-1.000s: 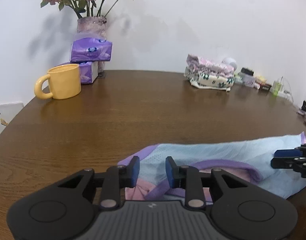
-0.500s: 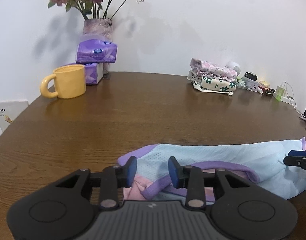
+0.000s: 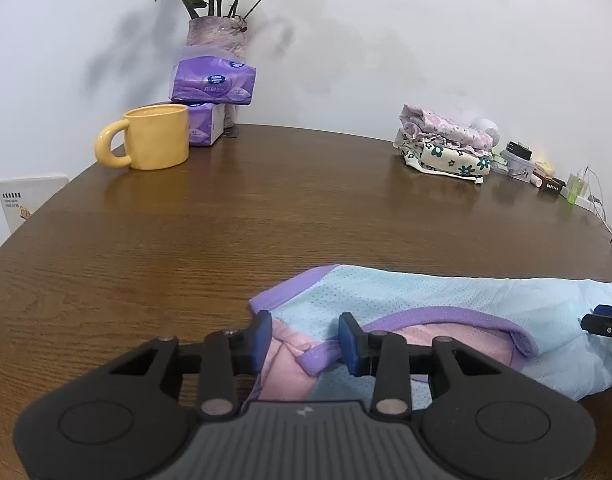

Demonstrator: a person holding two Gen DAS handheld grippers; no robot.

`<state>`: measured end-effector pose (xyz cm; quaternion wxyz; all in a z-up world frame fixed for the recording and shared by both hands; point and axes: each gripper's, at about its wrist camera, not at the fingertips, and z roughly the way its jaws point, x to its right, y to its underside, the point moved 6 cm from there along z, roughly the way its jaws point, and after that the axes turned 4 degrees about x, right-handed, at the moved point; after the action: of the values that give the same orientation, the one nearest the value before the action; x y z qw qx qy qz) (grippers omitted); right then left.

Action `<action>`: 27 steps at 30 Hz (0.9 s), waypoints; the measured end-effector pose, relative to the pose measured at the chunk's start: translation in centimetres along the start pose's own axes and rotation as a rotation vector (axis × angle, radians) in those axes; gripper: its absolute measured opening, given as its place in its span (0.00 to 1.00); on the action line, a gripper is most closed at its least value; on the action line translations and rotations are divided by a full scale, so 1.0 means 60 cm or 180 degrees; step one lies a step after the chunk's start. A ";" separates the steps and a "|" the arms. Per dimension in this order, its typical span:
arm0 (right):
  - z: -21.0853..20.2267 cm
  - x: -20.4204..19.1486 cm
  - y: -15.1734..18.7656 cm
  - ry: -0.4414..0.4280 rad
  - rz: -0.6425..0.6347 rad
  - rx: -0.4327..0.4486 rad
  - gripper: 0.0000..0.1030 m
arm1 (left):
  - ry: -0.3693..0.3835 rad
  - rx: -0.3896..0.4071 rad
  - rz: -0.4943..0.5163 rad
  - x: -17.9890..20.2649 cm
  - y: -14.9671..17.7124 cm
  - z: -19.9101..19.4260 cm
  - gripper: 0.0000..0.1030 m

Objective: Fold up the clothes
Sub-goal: 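Smooth the folded garment strip with both open grippers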

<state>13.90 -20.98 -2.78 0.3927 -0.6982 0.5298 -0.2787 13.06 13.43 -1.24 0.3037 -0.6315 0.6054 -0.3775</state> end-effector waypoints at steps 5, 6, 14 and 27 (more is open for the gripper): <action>0.002 -0.001 0.002 0.0047 -0.0019 -0.0015 0.46 | -0.0006 -0.0008 0.0072 0.006 0.000 0.002 0.38; 0.002 -0.001 0.002 0.0050 -0.0017 -0.0016 0.47 | -0.0007 -0.0010 0.0084 0.007 0.001 0.002 0.39; -0.006 0.016 0.002 -0.0050 0.0165 0.0013 0.52 | -0.0010 -0.0012 0.0045 0.006 -0.003 -0.001 0.40; -0.059 0.144 0.012 0.0186 0.0642 0.0282 0.54 | 0.0462 0.0286 0.0305 0.127 -0.039 -0.053 0.47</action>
<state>13.10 -30.27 -1.72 0.4336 -0.6149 0.5957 -0.2810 11.50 6.27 3.25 0.3048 -0.5585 0.6378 -0.4341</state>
